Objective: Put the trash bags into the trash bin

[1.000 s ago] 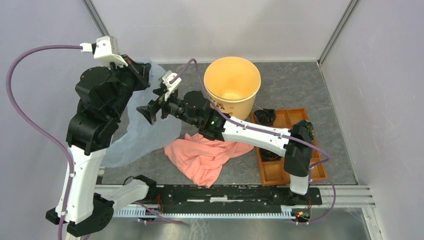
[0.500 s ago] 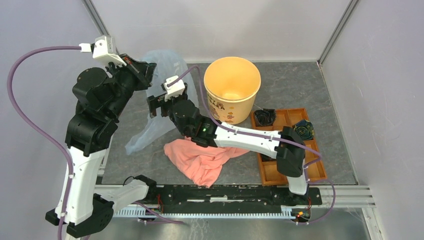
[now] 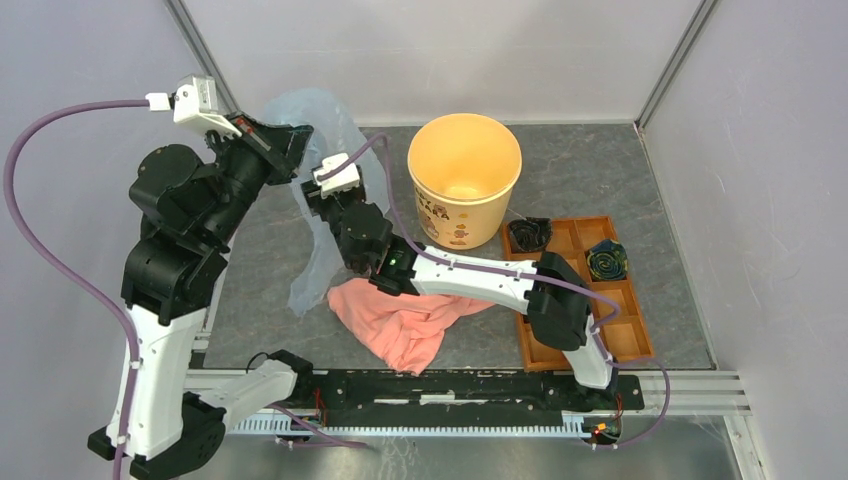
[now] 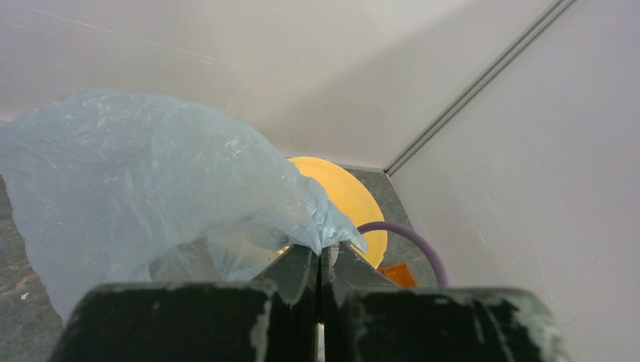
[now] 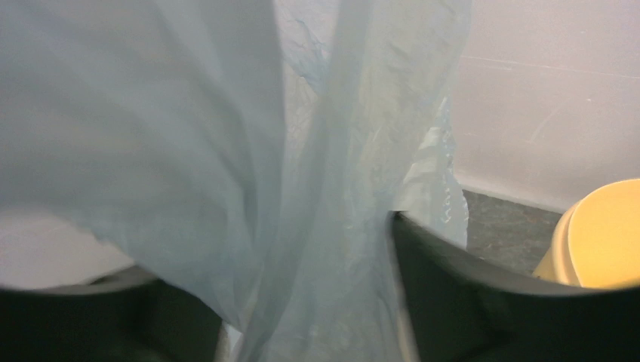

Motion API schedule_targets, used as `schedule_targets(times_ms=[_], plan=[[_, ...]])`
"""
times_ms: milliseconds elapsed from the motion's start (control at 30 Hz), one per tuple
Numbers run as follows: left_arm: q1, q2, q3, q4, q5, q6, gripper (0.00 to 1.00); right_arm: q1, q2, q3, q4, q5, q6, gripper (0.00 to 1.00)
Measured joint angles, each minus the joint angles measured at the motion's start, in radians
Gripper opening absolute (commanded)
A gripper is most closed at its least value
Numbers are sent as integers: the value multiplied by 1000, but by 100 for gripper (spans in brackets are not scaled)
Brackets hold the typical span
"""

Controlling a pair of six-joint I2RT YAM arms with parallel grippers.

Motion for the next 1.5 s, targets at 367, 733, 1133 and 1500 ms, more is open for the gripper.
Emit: schedule_targets(times_ms=[367,733,1133,1500], plan=[[0,-80,1,-8,-24,3,2,-50,-196,-177,1,-206,13,0],[0,-104,-23,141,335,-14,4,-309,-421,41,-357,-658,233,1],[0,49,-114,429,602,-222,99,-729,-667,-113,-642,-1041,334,0],[0,60,-56,248,320,-94,100,-960,-642,-126,-851,-1386,348,0]])
